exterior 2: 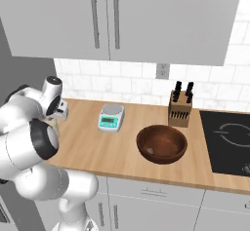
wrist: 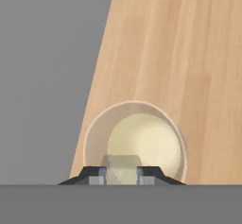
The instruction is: Grab a lemon wedge from the fridge and one ice cube from the ice bowl, and put them in the glass of lemonade.
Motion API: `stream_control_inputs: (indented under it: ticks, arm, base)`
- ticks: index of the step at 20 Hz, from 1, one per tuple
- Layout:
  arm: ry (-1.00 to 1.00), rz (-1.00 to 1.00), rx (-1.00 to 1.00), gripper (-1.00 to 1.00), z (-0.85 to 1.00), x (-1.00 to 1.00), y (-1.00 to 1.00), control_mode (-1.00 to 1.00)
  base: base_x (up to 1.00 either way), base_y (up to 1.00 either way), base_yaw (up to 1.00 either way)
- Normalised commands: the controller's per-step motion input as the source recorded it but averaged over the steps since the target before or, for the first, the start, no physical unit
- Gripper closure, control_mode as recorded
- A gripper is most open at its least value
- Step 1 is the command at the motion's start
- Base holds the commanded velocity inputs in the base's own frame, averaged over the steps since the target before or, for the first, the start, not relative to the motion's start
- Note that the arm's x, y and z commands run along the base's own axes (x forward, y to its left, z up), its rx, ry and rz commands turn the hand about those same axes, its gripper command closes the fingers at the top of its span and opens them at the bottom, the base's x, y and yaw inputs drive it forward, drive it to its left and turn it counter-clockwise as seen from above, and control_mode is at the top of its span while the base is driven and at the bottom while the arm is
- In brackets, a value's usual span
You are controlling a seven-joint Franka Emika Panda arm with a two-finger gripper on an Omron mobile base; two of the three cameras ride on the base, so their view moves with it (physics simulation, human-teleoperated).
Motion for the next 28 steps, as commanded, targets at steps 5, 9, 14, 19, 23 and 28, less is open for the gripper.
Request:
stream_control_inputs:
  ticks: [5, 9, 14, 19, 23, 28]
  arm:
    - [0.0, 0.0, 0.0, 1.0, -0.09, 0.17, 0.0, -1.0]
    - [0.0, 0.0, 0.0, 1.0, -0.11, 0.18, 0.03, -1.0]
    - [0.0, -0.01, -0.01, 1.0, -0.12, 0.19, 0.11, -1.0]
    - [0.0, -0.02, -0.01, 1.0, -0.05, 0.13, 0.15, -1.0]
    - [-0.03, -0.02, 0.0, 1.0, 0.21, -0.03, 0.01, -1.0]
    - [-0.05, -0.02, 0.0, 1.0, 0.32, -0.07, 0.0, -1.0]
  base:
    - [0.0, 0.0, 0.0]
    - [0.0, 0.0, 0.0]
    - [0.0, 0.0, 0.0]
    - [0.0, 0.0, 0.0]
    - [0.0, 0.0, 0.0]
    - [0.0, 0.0, 0.0]
